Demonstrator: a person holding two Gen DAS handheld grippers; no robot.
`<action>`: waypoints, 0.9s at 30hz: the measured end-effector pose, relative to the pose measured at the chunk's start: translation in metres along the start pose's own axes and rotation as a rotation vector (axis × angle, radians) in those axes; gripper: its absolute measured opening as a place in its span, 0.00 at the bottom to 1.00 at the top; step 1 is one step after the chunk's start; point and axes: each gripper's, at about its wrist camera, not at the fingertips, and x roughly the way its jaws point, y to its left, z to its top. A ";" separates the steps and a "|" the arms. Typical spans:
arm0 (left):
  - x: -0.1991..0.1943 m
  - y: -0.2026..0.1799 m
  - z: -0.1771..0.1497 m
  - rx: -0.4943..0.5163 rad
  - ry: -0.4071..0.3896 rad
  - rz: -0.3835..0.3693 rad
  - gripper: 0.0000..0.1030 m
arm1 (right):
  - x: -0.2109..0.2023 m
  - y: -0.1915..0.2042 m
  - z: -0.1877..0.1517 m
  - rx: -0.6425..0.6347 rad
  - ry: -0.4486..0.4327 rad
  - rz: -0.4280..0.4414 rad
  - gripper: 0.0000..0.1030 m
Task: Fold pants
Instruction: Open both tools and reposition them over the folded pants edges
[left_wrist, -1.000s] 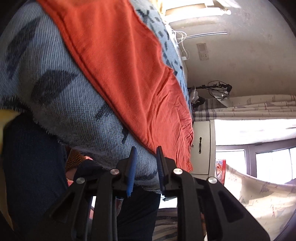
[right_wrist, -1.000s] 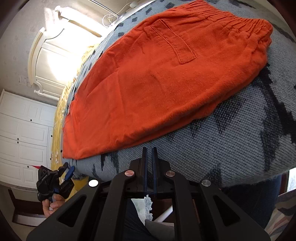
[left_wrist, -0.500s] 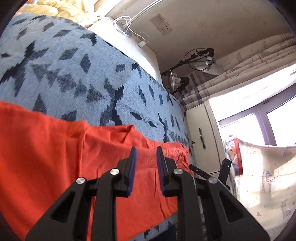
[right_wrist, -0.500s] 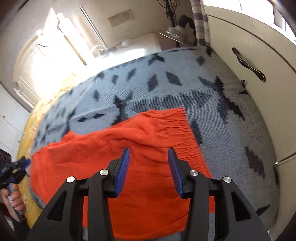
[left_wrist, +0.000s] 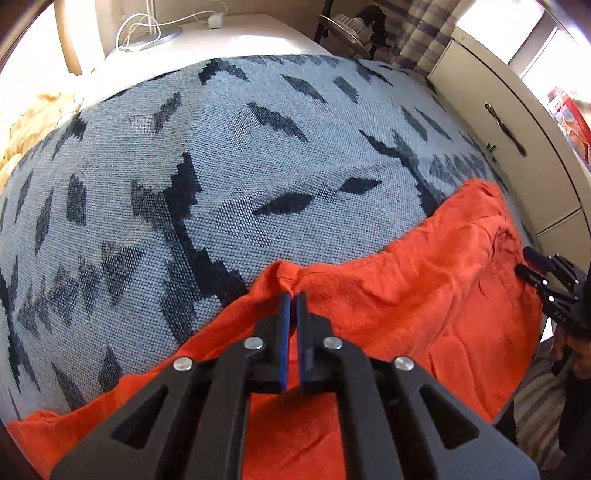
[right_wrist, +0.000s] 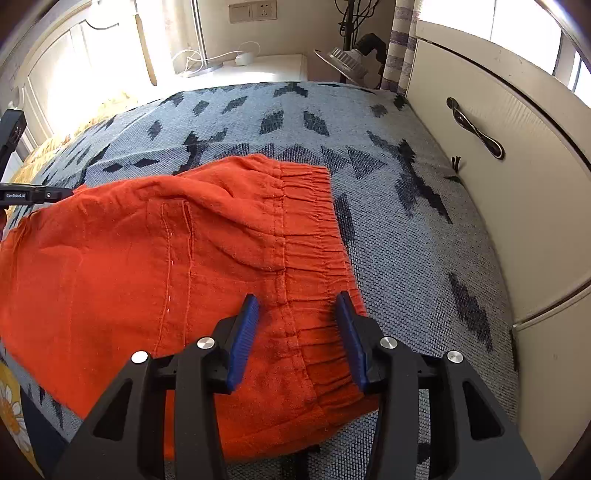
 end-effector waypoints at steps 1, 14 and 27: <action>-0.002 0.003 0.004 -0.003 -0.012 0.001 0.02 | 0.000 -0.001 0.000 0.000 0.000 0.004 0.43; -0.003 0.049 0.034 -0.228 -0.122 -0.129 0.39 | -0.004 -0.001 -0.004 0.004 -0.007 0.010 0.44; -0.105 0.119 -0.086 -0.373 -0.380 0.177 0.49 | 0.024 0.041 0.089 -0.105 -0.004 0.102 0.56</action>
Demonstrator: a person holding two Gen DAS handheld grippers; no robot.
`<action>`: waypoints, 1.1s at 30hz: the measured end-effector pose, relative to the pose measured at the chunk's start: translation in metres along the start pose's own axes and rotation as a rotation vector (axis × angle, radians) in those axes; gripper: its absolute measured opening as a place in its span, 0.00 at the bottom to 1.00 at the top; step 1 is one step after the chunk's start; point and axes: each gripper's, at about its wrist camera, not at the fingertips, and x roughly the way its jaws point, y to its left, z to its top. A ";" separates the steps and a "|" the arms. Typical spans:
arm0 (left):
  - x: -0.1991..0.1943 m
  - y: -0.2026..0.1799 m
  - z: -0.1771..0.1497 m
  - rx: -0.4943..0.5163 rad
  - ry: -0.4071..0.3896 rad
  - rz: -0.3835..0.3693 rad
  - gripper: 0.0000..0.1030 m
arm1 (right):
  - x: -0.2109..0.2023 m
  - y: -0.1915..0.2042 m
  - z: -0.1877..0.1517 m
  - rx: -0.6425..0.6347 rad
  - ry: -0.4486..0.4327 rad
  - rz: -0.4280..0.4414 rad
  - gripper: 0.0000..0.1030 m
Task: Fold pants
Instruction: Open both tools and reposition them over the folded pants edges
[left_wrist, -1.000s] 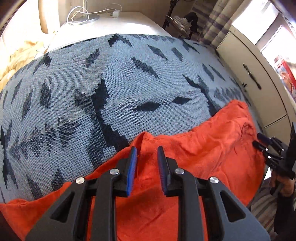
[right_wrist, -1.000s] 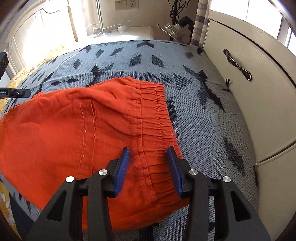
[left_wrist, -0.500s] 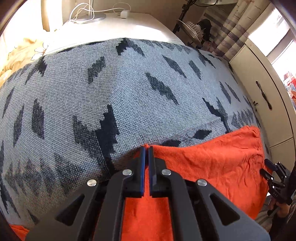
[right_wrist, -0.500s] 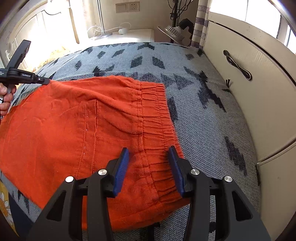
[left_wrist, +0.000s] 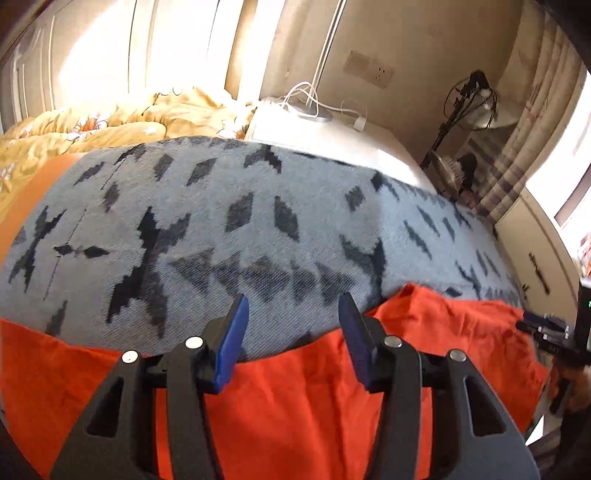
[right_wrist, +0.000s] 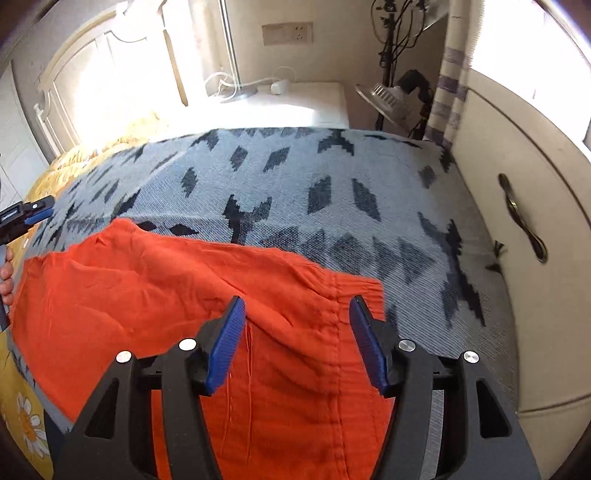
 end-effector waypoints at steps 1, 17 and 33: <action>-0.001 0.008 -0.008 0.044 0.015 0.038 0.49 | 0.014 0.004 0.004 -0.036 0.025 -0.037 0.53; 0.008 0.050 -0.060 0.284 0.051 0.177 0.59 | 0.038 -0.013 -0.001 -0.036 0.027 -0.375 0.74; -0.114 0.242 -0.094 -0.253 -0.110 0.371 0.68 | 0.015 -0.017 -0.003 0.048 -0.050 -0.375 0.84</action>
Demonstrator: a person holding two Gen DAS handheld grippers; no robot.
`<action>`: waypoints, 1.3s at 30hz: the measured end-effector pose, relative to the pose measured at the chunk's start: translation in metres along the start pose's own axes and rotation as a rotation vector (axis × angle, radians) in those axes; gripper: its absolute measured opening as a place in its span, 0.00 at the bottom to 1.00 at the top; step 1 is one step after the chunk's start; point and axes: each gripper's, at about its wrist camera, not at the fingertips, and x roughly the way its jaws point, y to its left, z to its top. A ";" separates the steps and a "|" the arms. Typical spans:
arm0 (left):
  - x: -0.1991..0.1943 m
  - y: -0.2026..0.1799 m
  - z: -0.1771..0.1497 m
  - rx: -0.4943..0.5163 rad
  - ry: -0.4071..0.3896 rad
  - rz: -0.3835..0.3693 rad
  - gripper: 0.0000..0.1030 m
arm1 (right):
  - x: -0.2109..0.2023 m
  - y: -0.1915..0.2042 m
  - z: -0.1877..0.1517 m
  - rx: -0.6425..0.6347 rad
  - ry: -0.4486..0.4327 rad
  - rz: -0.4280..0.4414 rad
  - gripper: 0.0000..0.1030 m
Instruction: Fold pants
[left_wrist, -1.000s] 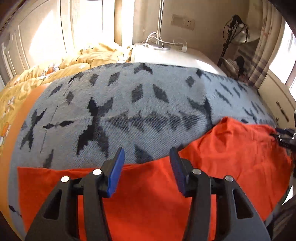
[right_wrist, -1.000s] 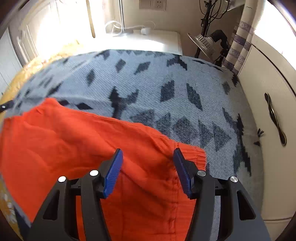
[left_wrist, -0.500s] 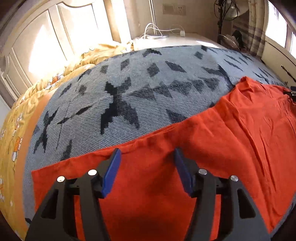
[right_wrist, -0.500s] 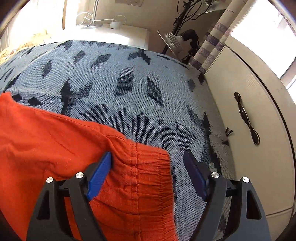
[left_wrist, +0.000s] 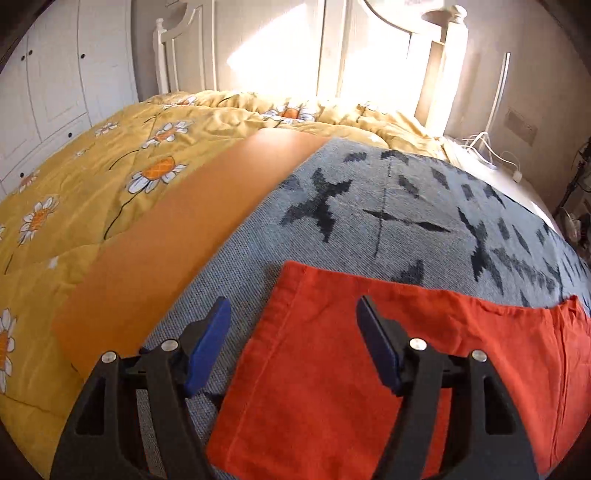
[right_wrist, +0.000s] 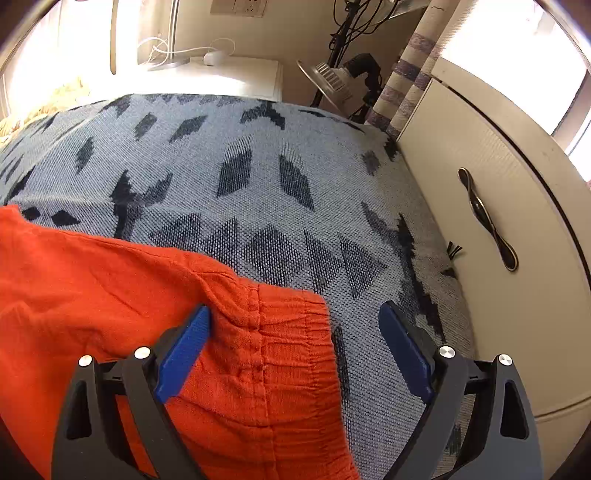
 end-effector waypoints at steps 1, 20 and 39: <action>-0.008 -0.002 -0.009 0.013 -0.005 -0.028 0.68 | -0.016 -0.002 -0.001 0.014 -0.038 0.012 0.84; -0.066 0.066 -0.092 -0.205 0.004 0.096 0.69 | -0.108 0.067 -0.095 0.026 -0.064 0.272 0.85; -0.043 -0.025 -0.107 0.115 0.089 0.255 0.80 | -0.085 0.075 -0.130 0.001 0.032 0.220 0.89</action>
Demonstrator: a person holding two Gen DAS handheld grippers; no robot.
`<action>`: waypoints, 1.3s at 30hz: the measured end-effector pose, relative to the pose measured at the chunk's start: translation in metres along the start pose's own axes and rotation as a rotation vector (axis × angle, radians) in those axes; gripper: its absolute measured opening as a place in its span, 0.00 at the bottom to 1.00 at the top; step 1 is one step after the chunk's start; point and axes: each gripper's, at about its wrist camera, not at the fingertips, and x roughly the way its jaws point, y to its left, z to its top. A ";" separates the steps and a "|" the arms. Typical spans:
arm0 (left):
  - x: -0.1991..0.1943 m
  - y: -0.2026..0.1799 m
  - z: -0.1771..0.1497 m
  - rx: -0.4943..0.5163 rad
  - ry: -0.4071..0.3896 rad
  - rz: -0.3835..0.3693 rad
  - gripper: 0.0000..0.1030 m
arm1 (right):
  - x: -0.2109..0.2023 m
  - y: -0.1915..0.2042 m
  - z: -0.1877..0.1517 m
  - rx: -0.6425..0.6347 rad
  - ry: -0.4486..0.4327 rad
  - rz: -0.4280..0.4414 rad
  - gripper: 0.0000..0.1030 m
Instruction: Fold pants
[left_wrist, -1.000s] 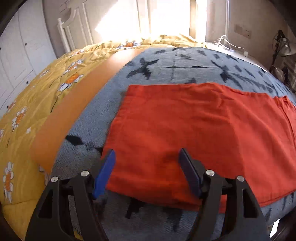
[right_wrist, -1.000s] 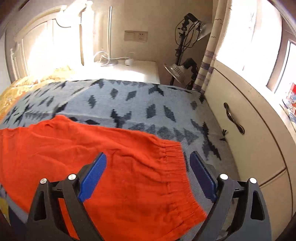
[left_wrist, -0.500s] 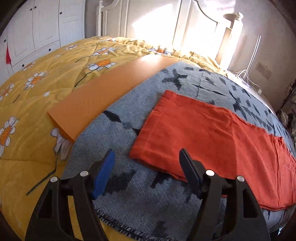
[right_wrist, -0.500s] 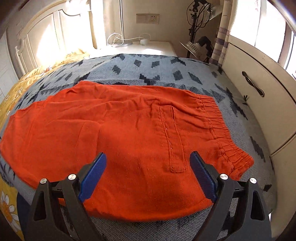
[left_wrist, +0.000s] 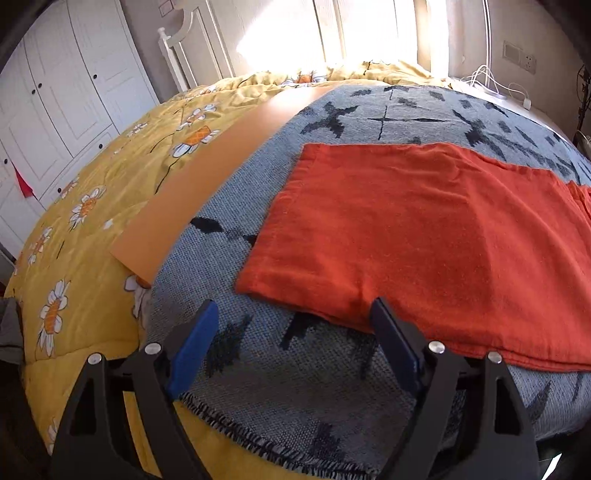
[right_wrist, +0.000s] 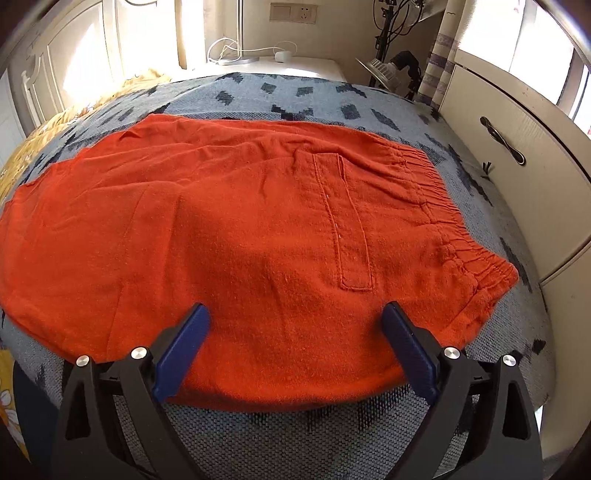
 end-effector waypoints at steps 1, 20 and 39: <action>-0.007 -0.002 0.000 -0.004 -0.011 0.000 0.79 | 0.000 -0.001 -0.001 0.002 -0.004 0.004 0.89; -0.082 -0.233 -0.040 0.276 -0.119 -0.317 0.52 | -0.001 -0.003 -0.008 0.014 -0.038 0.019 0.92; -0.086 -0.123 -0.024 -0.151 -0.146 -0.603 0.58 | -0.021 0.174 0.029 -0.139 0.006 0.337 0.76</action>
